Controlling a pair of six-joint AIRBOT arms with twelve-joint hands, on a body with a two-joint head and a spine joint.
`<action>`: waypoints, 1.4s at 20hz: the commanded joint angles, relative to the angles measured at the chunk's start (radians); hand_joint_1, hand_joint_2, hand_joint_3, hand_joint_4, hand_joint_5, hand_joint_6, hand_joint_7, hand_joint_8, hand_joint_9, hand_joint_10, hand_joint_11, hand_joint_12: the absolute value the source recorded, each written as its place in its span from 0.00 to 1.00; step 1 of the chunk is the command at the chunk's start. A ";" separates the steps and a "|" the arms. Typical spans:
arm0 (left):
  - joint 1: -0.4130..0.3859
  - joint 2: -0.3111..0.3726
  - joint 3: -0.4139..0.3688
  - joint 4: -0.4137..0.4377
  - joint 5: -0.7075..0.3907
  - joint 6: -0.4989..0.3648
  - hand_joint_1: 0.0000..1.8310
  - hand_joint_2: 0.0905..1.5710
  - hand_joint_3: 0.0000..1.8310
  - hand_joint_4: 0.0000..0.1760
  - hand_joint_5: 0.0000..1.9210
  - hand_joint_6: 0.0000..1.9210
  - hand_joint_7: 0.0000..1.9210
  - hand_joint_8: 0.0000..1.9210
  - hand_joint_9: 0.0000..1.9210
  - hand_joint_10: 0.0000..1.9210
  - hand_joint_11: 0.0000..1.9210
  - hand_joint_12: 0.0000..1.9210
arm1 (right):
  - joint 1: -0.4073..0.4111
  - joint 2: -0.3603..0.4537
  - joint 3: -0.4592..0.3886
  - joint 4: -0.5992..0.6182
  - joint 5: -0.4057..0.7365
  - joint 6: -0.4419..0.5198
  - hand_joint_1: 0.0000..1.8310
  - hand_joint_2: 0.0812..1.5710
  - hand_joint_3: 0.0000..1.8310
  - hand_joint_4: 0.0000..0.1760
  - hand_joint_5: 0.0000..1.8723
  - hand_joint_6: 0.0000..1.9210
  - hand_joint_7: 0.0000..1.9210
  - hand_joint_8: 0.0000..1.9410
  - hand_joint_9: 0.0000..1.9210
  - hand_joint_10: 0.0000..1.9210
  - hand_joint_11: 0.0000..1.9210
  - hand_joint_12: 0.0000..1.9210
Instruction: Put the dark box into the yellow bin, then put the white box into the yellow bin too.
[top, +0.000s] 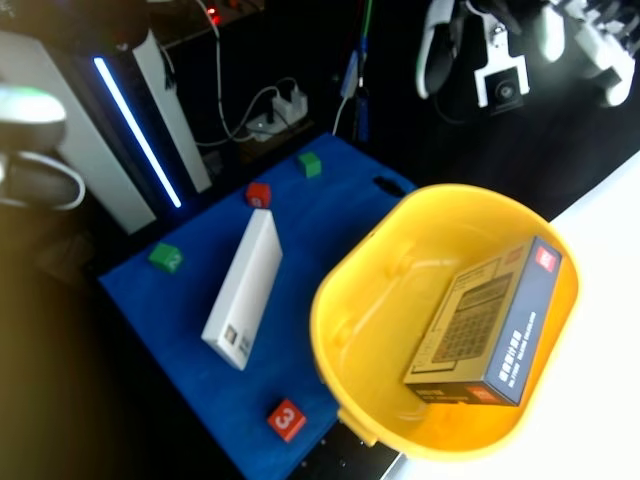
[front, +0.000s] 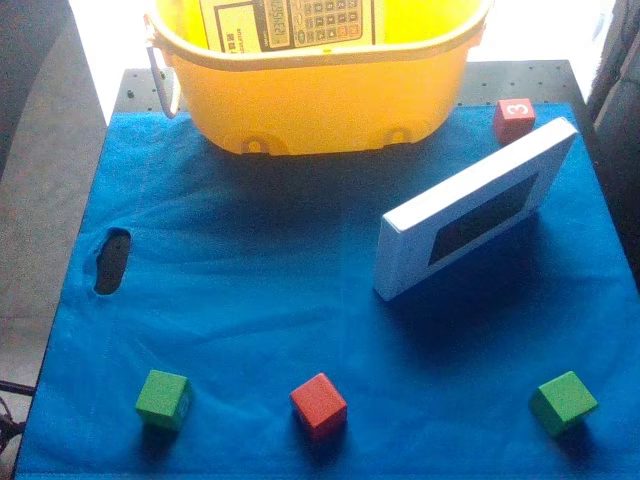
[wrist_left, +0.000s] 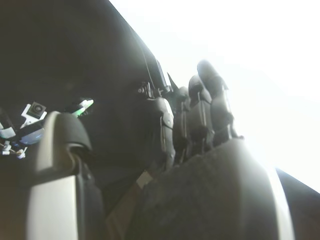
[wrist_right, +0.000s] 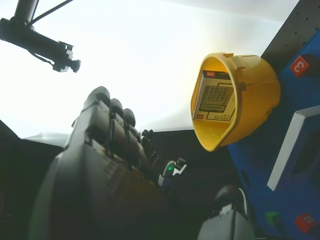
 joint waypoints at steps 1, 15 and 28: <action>-0.014 0.010 -0.005 -0.053 -0.091 -0.005 0.44 0.70 0.00 0.45 0.06 0.29 0.14 0.00 0.00 0.20 0.00 0.35 | 0.008 -0.001 -0.005 0.012 0.091 0.000 0.22 0.46 0.00 0.15 0.00 0.00 0.10 0.00 0.08 0.00 0.07 0.00; 0.074 0.143 -0.125 -0.056 -0.112 0.056 0.44 0.70 0.00 0.45 0.05 0.31 0.14 0.00 0.00 0.21 0.00 0.35 | -0.408 -0.214 0.145 0.311 0.242 0.001 0.33 0.39 0.00 0.69 0.00 0.00 0.10 0.00 0.10 0.00 0.10 0.01; 0.092 0.158 -0.140 -0.069 -0.113 0.071 0.64 0.57 0.00 0.00 0.33 0.17 0.40 0.06 0.31 0.25 0.12 0.56 | -0.570 -0.392 0.248 0.383 0.247 0.001 0.32 0.41 0.00 0.34 0.03 0.00 0.15 0.01 0.14 0.00 0.14 0.03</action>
